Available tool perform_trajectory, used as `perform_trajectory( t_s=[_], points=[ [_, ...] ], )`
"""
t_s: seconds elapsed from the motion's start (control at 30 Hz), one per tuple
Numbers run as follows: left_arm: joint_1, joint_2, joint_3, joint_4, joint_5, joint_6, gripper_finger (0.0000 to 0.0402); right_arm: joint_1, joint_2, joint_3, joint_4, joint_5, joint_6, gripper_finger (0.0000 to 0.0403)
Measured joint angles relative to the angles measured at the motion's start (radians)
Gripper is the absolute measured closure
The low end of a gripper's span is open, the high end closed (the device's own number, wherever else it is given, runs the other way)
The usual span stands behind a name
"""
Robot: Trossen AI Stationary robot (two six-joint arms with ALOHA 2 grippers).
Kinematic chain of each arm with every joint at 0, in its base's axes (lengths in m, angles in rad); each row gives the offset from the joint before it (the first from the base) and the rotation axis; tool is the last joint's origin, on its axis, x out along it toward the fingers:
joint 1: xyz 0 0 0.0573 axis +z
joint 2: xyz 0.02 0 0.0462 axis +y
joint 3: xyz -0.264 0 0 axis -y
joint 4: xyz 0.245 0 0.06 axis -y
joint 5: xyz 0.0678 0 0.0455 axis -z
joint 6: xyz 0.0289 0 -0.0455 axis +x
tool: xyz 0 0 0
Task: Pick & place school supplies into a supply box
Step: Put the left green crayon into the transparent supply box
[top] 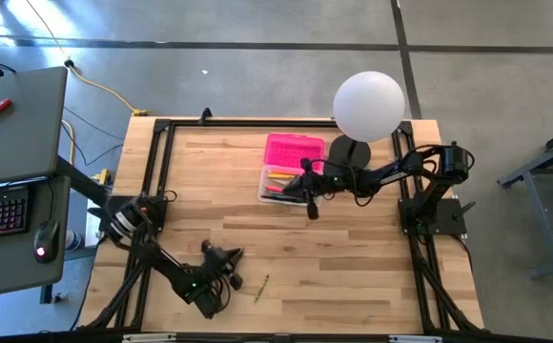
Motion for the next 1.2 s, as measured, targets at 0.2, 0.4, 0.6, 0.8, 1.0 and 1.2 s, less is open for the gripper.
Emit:
perform_trajectory(
  t_s=[0.2,0.4,0.6,0.8,1.0,1.2],
  points=[
    [-0.008,0.049,0.022,0.007,-0.033,0.043,0.0312,0.001,0.000,0.000,-0.043,-0.009,-0.021,0.0386],
    [-0.009,0.053,0.047,-0.045,-0.026,0.022,0.0312,0.008,0.000,0.000,-0.055,-0.009,-0.001,0.0386],
    [-0.010,0.052,0.047,-0.044,-0.019,0.003,0.0314,0.047,0.000,0.000,-0.055,-0.013,-0.010,0.0386],
    [-0.009,0.051,0.047,-0.012,-0.035,-0.001,0.0359,0.135,0.000,0.000,-0.056,-0.027,-0.024,0.0386],
    [0.013,0.055,0.147,-0.073,-0.039,-0.031,0.0364,0.281,0.000,0.000,-0.075,-0.086,0.033,0.0387],
    [0.095,-0.032,0.307,-0.310,0.121,-0.044,0.0356,0.414,0.000,0.000,-0.050,-0.016,0.079,0.0386]
  ],
)
